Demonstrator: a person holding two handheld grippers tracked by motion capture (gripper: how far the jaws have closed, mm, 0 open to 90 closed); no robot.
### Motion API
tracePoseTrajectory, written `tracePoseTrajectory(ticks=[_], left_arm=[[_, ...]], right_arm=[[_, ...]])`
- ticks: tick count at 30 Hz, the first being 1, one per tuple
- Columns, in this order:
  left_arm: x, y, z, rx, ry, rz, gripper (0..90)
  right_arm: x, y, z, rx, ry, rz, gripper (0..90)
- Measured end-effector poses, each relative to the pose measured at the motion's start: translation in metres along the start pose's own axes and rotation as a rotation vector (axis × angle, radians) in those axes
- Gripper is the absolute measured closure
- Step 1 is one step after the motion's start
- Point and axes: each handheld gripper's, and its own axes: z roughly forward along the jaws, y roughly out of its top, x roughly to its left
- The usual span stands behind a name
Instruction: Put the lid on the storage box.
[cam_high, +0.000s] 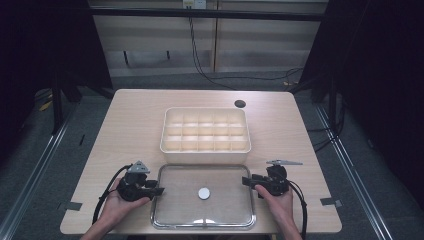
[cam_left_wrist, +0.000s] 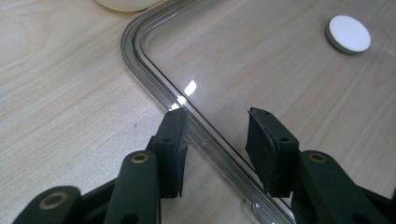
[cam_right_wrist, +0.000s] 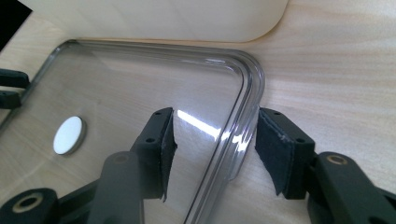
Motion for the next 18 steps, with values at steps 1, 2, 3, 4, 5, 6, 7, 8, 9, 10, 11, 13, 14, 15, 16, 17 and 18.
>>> tracePoseTrajectory(ticks=[1, 2, 3, 4, 5, 6, 7, 8, 9, 10, 11, 13, 14, 15, 16, 17, 18], left_arm=[[0.000, 0.000, 0.000, -0.002, -0.003, -0.005, 57.9], [0.001, -0.001, 0.000, -0.006, -0.007, -0.013, 58.4], [0.001, -0.001, 0.000, -0.013, -0.008, -0.017, 58.4], [0.001, -0.002, 0.000, -0.016, -0.007, -0.019, 58.4], [0.002, -0.003, -0.001, -0.012, -0.012, -0.016, 58.4], [0.002, -0.003, -0.001, -0.016, -0.017, -0.021, 58.5], [0.002, -0.003, -0.001, -0.017, -0.022, -0.022, 58.5], [0.004, -0.004, -0.002, -0.016, -0.019, -0.016, 60.3], [0.004, -0.004, -0.002, -0.016, -0.019, -0.016, 60.5], [0.004, -0.004, -0.002, -0.020, -0.022, -0.024, 60.5], [0.005, -0.004, -0.002, -0.029, -0.033, -0.040, 60.6], [0.006, -0.004, -0.002, -0.028, -0.033, -0.043, 60.8], [0.005, -0.004, -0.002, -0.026, -0.029, -0.039, 60.8], [0.005, -0.005, -0.001, -0.032, -0.025, -0.036, 60.8], [0.005, -0.004, -0.002, -0.027, -0.024, -0.030, 60.8], [0.005, -0.004, -0.001, -0.028, -0.025, -0.026, 60.8], [0.004, -0.004, -0.001, -0.034, -0.025, -0.035, 60.8]], right_arm=[[-0.001, 0.000, 0.000, -0.003, 0.008, 0.010, 47.7], [-0.004, -0.001, -0.001, -0.012, 0.036, 0.056, 47.8], [-0.004, -0.001, -0.001, -0.012, 0.036, 0.056, 47.8], [-0.006, -0.002, -0.001, -0.014, 0.047, 0.070, 48.0], [-0.007, -0.002, -0.001, -0.017, 0.061, 0.088, 48.5], [-0.010, -0.003, -0.001, -0.020, 0.083, 0.109, 49.1], [-0.010, -0.003, -0.001, -0.020, 0.083, 0.109, 49.1], [-0.011, -0.003, -0.001, -0.022, 0.095, 0.125, 50.8], [-0.012, -0.003, -0.001, -0.019, 0.095, 0.126, 51.4], [-0.012, -0.003, -0.001, -0.019, 0.095, 0.126, 51.4], [-0.013, -0.003, -0.001, -0.017, 0.107, 0.136, 52.6], [-0.014, -0.003, -0.001, -0.015, 0.115, 0.139, 52.7], [-0.014, -0.003, -0.001, -0.015, 0.115, 0.139, 52.7], [-0.015, -0.003, -0.002, -0.011, 0.123, 0.148, 56.1], [-0.016, -0.004, 0.000, -0.001, 0.171, 0.165, 56.7], [-0.015, -0.005, 0.001, -0.003, 0.172, 0.166, 59.2], [-0.013, -0.005, 0.001, -0.020, 0.172, 0.167, 58.2]])
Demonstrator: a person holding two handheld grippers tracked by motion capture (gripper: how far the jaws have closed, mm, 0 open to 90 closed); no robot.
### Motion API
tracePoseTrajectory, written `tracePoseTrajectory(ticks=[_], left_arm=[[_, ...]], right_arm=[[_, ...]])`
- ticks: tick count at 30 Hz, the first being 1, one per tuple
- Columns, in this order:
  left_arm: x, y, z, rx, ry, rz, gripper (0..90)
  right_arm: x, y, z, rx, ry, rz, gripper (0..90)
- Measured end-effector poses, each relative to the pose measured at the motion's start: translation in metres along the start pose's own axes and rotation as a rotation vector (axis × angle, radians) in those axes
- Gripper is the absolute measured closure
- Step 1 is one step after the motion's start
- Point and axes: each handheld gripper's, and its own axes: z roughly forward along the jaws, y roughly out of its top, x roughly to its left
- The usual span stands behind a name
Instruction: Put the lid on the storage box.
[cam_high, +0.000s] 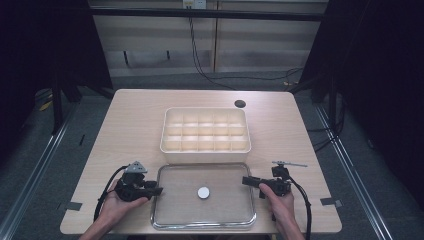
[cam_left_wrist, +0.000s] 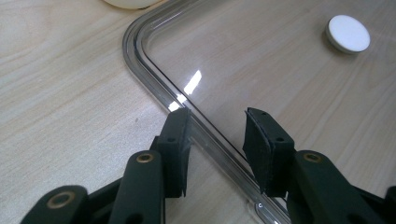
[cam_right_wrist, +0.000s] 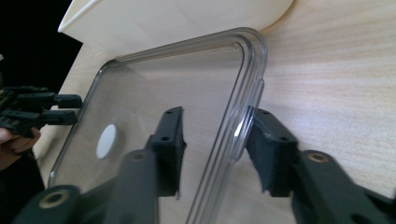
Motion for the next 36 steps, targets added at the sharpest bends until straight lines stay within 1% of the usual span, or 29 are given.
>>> tracePoseTrajectory(ticks=[1, 2, 3, 4, 6, 8, 9, 10, 11, 12, 13, 14, 16, 17, 18, 19, 22, 23, 24, 26, 27, 28, 29, 30, 32, 34, 36], left_arm=[[0.000, 0.000, 0.000, 0.001, -0.001, -0.001, 60.8], [0.001, 0.000, 0.000, 0.005, -0.004, -0.004, 60.8], [0.001, 0.000, 0.000, 0.001, -0.004, -0.006, 60.8], [0.002, 0.001, 0.000, 0.006, -0.006, 0.004, 60.7], [0.002, 0.001, 0.000, -0.001, -0.004, -0.005, 60.7], [0.003, 0.001, 0.000, -0.004, -0.003, -0.007, 60.7], [0.004, 0.001, 0.000, 0.000, -0.003, -0.001, 60.7], [0.003, 0.001, 0.001, -0.009, -0.005, -0.013, 60.7], [0.003, 0.001, 0.001, -0.015, -0.008, -0.017, 60.7], [0.003, 0.001, 0.001, -0.017, -0.007, -0.018, 60.2], [0.003, 0.001, 0.001, -0.017, -0.007, -0.018, 60.1], [0.004, 0.001, 0.001, -0.017, -0.006, -0.016, 60.1], [0.004, 0.001, 0.001, -0.017, -0.007, -0.017, 60.0], [0.005, 0.001, 0.001, -0.019, -0.007, -0.017, 59.8], [0.005, 0.001, 0.002, -0.021, -0.011, -0.020, 59.4], [0.005, 0.001, 0.002, -0.022, -0.013, -0.021, 59.4], [0.004, 0.001, 0.003, -0.028, 0.002, -0.015, 59.0], [0.005, 0.001, 0.003, -0.027, -0.003, -0.016, 57.9], [0.005, 0.001, 0.003, -0.030, -0.010, -0.026, 56.1], [0.005, 0.001, 0.003, -0.030, -0.008, -0.024, 50.8], [0.005, 0.001, 0.003, -0.032, -0.012, -0.025, 50.8], [0.006, 0.001, 0.002, -0.030, -0.014, -0.032, 47.5], [0.006, 0.001, 0.002, -0.030, -0.014, -0.032, 46.8], [0.007, 0.001, 0.002, -0.032, -0.022, -0.038, 46.8], [0.008, 0.001, 0.002, -0.037, -0.023, -0.048, 43.4], [0.009, 0.001, 0.003, -0.042, -0.037, -0.064, 39.6], [0.010, 0.001, 0.003, -0.046, -0.046, -0.070, 37.9]], right_arm=[[0.002, 0.001, 0.000, -0.001, -0.002, -0.005, 57.3], [0.002, 0.001, 0.000, 0.000, 0.001, -0.014, 59.4], [0.001, 0.002, 0.000, -0.001, 0.018, -0.013, 60.9], [0.001, 0.002, -0.001, -0.001, 0.025, -0.012, 62.1], [0.001, 0.002, 0.000, 0.004, 0.030, -0.028, 63.3], [0.001, 0.002, -0.001, 0.009, 0.038, -0.027, 63.6], [0.001, 0.003, -0.002, 0.009, 0.049, -0.030, 63.8], [0.000, 0.003, -0.002, 0.011, 0.077, -0.035, 59.2], [0.000, 0.003, -0.002, 0.011, 0.077, -0.035, 59.2], [0.001, 0.003, 0.000, 0.026, 0.121, -0.035, 60.6], [0.002, 0.003, 0.000, 0.027, 0.103, -0.043, 62.1], [0.002, 0.003, 0.000, 0.019, 0.097, -0.043, 63.0], [0.002, 0.003, 0.000, 0.016, 0.096, -0.039, 62.8], [0.001, 0.003, 0.001, 0.017, 0.102, -0.034, 64.0], [0.000, 0.004, 0.000, 0.004, 0.108, -0.033, 65.5], [0.000, 0.004, 0.000, 0.004, 0.108, -0.033, 65.5], [0.002, 0.004, -0.003, -0.020, 0.119, -0.030, 68.5], [0.002, 0.004, -0.004, -0.034, 0.123, -0.035, 69.2], [0.003, 0.004, -0.005, -0.044, 0.128, -0.036, 69.5], [0.006, 0.003, -0.008, -0.055, 0.129, -0.043, 70.4], [0.006, 0.003, -0.008, -0.055, 0.129, -0.043, 70.4], [0.007, 0.003, -0.009, -0.064, 0.134, -0.045, 71.0], [0.007, 0.003, -0.009, -0.064, 0.134, -0.045, 71.0], [0.007, 0.003, -0.009, -0.068, 0.135, -0.048, 71.2], [0.007, 0.003, -0.010, -0.069, 0.145, -0.046, 71.7], [0.007, 0.003, -0.011, -0.076, 0.150, -0.050, 72.3], [0.008, 0.004, -0.011, -0.079, 0.160, -0.054, 72.6]])
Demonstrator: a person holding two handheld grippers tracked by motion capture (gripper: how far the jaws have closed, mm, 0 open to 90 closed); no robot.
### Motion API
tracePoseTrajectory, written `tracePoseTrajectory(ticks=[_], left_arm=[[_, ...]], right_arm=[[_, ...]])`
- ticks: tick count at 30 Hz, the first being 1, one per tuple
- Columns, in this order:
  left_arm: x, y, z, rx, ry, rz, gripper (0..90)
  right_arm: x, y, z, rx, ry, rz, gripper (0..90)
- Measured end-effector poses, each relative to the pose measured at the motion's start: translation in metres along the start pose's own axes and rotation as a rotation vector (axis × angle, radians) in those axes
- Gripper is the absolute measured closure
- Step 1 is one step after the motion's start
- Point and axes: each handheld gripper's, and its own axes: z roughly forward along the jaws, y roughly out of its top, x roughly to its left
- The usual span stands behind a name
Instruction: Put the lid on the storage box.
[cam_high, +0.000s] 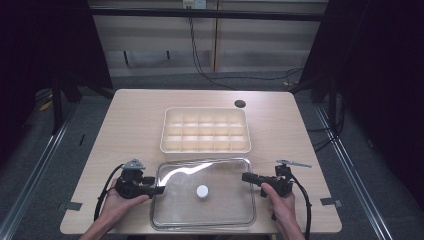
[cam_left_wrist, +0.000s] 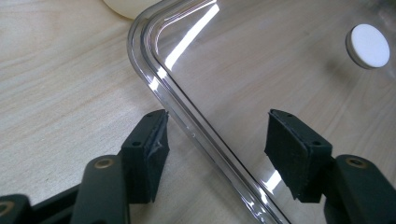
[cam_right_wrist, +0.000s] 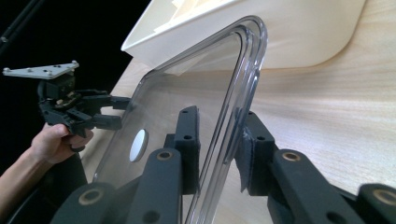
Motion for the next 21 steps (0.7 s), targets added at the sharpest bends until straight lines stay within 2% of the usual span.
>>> tracePoseTrajectory(ticks=[3, 8, 11, 16, 21], left_arm=[[0.0002, -0.0005, 0.0001, -0.007, -0.005, -0.016, 33.6], [-0.0022, -0.0005, 0.0010, 0.000, -0.043, -0.028, 31.2], [-0.0042, -0.0006, 0.0019, 0.002, -0.049, -0.022, 32.8], [-0.0004, 0.0003, 0.0009, 0.009, -0.076, -0.049, 40.0], [-0.0021, 0.0002, -0.0016, 0.003, -0.070, -0.035, 42.0]], right_arm=[[0.0006, 0.0002, -0.0007, 0.002, 0.004, -0.001, 73.0], [0.0007, 0.0014, -0.0031, -0.005, 0.002, -0.018, 73.3], [0.0018, 0.0017, -0.0036, -0.005, 0.003, -0.017, 73.3], [0.0020, 0.0020, -0.0044, -0.004, 0.001, -0.017, 73.3], [0.0018, 0.0017, -0.0041, 0.005, -0.023, -0.024, 72.4]])
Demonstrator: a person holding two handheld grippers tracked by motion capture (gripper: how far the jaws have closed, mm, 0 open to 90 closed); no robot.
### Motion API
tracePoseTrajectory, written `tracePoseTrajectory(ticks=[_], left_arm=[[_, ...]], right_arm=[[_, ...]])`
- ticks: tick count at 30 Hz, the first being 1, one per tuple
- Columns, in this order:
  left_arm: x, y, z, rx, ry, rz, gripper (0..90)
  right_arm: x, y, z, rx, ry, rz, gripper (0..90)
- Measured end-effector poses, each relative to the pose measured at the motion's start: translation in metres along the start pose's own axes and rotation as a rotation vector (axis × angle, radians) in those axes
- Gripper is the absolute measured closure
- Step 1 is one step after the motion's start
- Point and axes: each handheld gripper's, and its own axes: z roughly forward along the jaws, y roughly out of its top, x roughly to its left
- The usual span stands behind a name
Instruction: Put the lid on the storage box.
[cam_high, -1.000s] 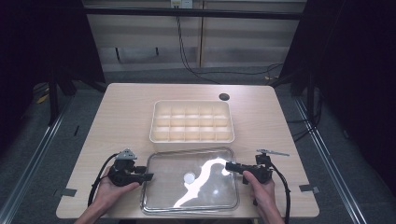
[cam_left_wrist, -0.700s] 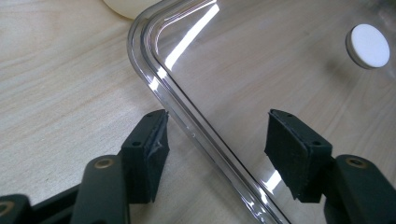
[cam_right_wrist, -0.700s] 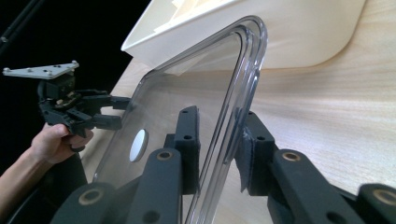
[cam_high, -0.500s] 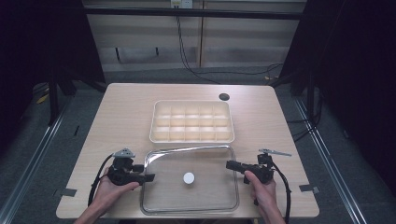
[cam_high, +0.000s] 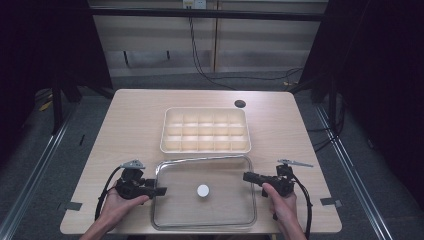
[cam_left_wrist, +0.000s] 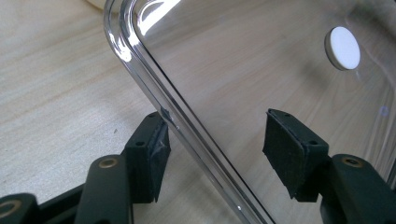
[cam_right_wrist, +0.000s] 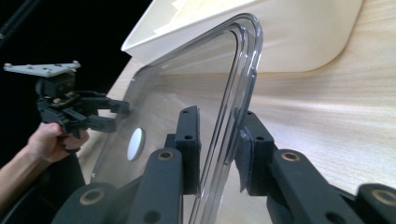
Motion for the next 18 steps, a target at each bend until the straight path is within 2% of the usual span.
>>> tracePoseTrajectory(ticks=[4, 9, 13, 18], left_arm=[[0.000, 0.000, -0.004, -0.027, -0.005, -0.004, 47.0], [0.000, 0.000, -0.007, -0.040, -0.008, -0.004, 50.5], [0.001, 0.001, -0.011, -0.067, -0.012, -0.004, 54.1], [0.000, 0.001, -0.013, -0.079, -0.020, -0.008, 55.2]], right_arm=[[0.000, 0.000, 0.000, 0.000, -0.013, 0.000, 71.8], [0.003, 0.000, 0.001, 0.017, -0.052, -0.023, 69.5], [0.004, 0.000, 0.001, 0.009, -0.061, -0.027, 68.9], [0.005, 0.000, 0.001, 0.014, -0.075, -0.028, 67.9]])
